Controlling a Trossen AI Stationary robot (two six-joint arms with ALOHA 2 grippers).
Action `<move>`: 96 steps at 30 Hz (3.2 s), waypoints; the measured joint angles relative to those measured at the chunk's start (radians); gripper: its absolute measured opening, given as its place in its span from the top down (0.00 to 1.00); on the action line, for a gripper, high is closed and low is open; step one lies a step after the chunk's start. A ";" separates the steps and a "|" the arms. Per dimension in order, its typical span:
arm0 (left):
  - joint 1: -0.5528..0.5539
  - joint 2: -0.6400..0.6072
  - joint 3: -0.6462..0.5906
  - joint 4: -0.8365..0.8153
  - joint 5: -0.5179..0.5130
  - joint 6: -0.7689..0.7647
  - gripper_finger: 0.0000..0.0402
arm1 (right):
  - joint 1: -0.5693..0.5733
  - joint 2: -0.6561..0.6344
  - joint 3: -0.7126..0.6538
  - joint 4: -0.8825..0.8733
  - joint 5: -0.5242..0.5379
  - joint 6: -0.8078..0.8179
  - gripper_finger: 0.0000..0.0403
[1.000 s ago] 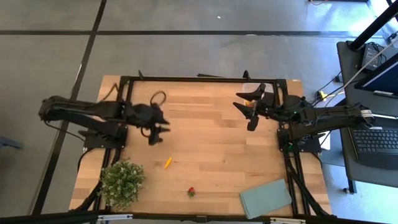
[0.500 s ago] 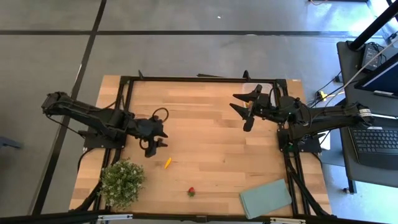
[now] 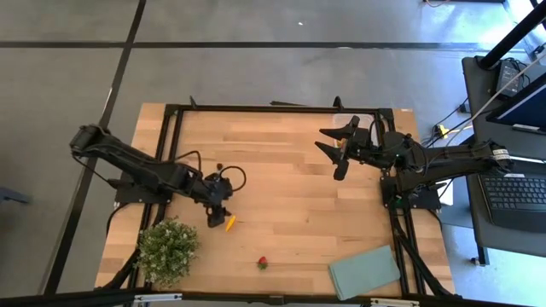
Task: Pick and placing Produce into tupperware
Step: Put the yellow corn into the transparent bin
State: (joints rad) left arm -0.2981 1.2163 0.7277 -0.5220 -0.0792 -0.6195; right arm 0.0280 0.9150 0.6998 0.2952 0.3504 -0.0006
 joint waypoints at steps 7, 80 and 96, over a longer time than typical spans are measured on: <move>-0.012 0.062 0.000 0.003 0.082 -0.100 0.35 | 0.000 0.000 0.000 0.000 0.000 -0.001 0.50; -0.043 0.423 0.128 -0.236 0.116 -0.256 0.95 | 0.000 -0.001 0.000 -0.001 0.026 -0.003 0.50; 0.228 0.424 0.476 -0.235 0.032 0.193 0.99 | 0.000 -0.033 0.000 0.017 0.149 -0.003 0.50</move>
State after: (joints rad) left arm -0.0702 1.6402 1.2034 -0.7568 -0.0470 -0.4269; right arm 0.0280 0.8818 0.6998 0.3124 0.4992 -0.0031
